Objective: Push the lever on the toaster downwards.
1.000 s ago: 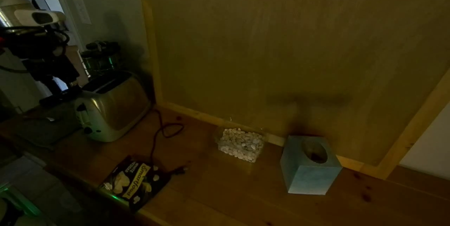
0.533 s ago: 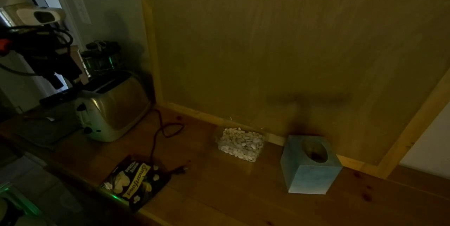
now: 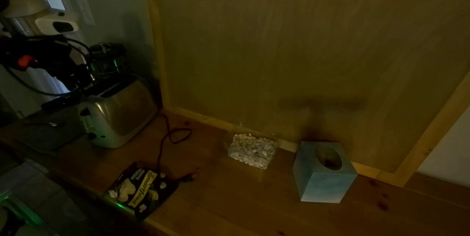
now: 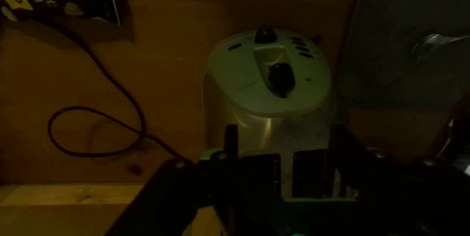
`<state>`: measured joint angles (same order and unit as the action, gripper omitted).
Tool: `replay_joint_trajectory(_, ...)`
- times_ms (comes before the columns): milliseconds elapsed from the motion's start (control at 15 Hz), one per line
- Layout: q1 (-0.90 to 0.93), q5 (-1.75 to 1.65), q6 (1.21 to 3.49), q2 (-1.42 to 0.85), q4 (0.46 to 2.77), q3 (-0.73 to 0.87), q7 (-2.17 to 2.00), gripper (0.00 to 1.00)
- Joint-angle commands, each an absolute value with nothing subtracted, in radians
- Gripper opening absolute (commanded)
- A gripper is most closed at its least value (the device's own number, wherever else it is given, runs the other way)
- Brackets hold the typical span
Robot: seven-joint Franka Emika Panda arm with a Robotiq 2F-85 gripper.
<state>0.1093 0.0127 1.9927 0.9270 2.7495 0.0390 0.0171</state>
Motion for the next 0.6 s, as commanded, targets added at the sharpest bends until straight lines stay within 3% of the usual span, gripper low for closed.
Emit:
replay_joint_trajectory(0, 0.114, 0.077, 1.997, 0.86, 2.747, 0.064, 0.066, 0.36)
replay_joint_trajectory(333, 0.096, 0.065, 1.949, 0.79, 2.751, 0.033, 0.051, 0.04)
replay_joint_trajectory(533, 0.094, 0.061, 1.945, 0.768, 2.752, 0.021, 0.047, 0.0)
